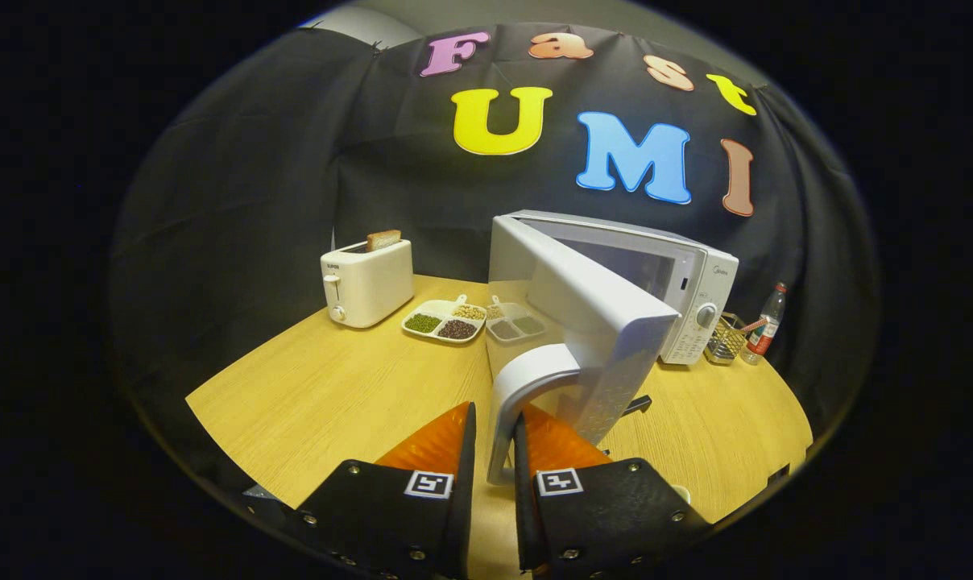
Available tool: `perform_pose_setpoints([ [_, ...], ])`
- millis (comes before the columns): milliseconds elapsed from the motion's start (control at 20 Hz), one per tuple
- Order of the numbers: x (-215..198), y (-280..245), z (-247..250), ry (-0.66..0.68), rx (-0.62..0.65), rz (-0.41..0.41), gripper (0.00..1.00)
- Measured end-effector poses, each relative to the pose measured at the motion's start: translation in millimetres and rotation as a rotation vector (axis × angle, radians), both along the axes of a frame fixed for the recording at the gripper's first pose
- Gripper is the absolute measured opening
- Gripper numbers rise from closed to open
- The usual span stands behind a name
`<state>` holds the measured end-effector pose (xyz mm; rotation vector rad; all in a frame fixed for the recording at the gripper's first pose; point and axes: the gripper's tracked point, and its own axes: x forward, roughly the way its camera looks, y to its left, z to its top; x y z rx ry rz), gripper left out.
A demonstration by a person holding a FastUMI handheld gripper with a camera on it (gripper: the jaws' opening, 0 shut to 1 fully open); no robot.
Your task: Open the microwave, put the food inside, and close the microwave door.
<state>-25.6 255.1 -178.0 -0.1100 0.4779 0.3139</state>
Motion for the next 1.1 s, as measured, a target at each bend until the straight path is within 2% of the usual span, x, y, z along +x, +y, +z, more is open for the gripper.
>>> perform_pose_setpoints([
  [150,-15.7,19.9,4.6,0.006,0.038,0.010,0.24],
  [200,-20.0,28.0,7.3,0.001,0.044,0.032,0.28],
  [400,-31.9,55.5,11.4,-0.004,0.045,0.119,0.28],
  [500,-40.4,65.2,14.2,0.018,0.092,0.165,0.28],
  [650,-60.6,86.3,42.8,-0.027,0.149,0.272,0.29],
  [800,-69.0,94.6,81.5,-0.105,0.183,0.324,0.34],
  [850,-70.5,92.3,94.5,-0.125,0.199,0.328,0.43],
  [900,-71.6,88.3,107.7,-0.144,0.220,0.326,0.62],
  [950,-73.1,82.5,117.4,-0.160,0.237,0.317,0.68],
  [1000,-72.3,76.3,125.9,-0.171,0.249,0.307,0.81],
  [1100,-68.4,59.8,138.7,-0.191,0.252,0.278,0.88],
])
